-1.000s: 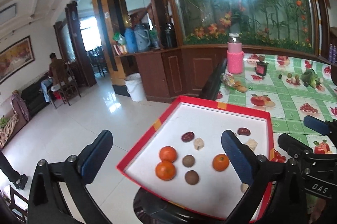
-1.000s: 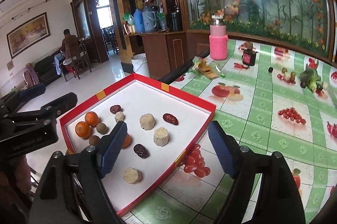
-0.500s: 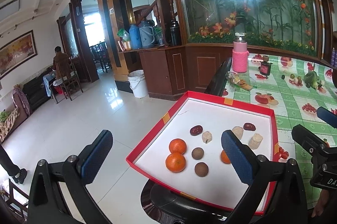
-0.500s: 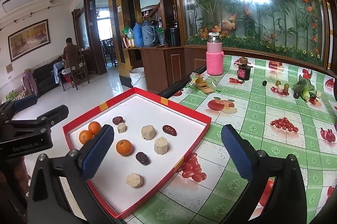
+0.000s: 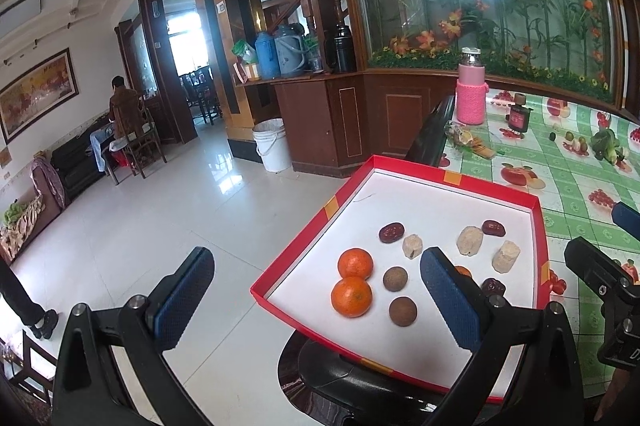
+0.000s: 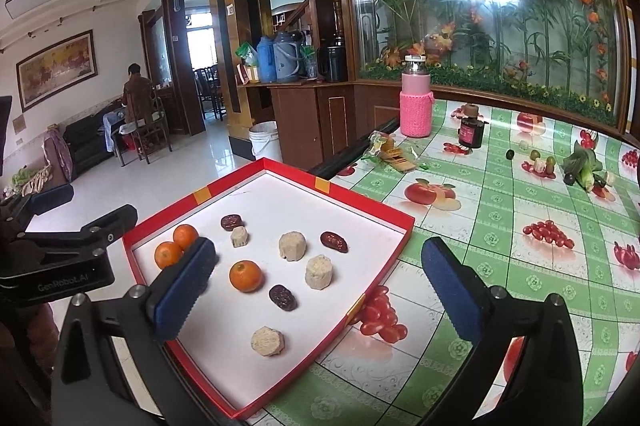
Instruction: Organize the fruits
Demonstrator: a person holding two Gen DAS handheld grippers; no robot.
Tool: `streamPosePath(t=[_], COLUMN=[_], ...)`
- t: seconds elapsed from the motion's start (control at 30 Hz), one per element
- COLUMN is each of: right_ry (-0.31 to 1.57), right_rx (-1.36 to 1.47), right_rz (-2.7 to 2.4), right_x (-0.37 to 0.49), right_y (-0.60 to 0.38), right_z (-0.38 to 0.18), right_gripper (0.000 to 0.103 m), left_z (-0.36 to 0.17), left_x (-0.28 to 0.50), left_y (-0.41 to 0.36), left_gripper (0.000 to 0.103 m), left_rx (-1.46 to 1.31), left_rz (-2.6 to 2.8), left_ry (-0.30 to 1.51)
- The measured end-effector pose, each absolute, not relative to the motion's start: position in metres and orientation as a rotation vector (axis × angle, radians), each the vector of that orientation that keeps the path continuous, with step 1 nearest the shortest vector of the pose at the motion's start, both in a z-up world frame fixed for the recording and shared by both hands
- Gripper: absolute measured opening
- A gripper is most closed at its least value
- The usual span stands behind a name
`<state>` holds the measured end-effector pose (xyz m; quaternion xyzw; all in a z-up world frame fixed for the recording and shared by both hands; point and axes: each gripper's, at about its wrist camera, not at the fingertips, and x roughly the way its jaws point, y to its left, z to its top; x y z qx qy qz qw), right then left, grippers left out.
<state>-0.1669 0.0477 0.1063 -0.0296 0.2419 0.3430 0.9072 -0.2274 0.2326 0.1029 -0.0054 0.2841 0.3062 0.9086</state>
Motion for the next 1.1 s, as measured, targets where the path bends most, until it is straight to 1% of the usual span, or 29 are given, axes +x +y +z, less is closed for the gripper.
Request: streamPosePath(t=[1.1], right_ry=[0.526], right_rx=[-0.1], right_rz=[0.736], right_x=[-0.174], right_y=[0.078], right_z=[0.096], right_gripper=[0.103], left_z=[0.093], left_x=[-0.231], left_y=[0.248], left_gripper=[0.103], left_rx=[-0.065], left_rz=[0.604], left_ry=[0.62])
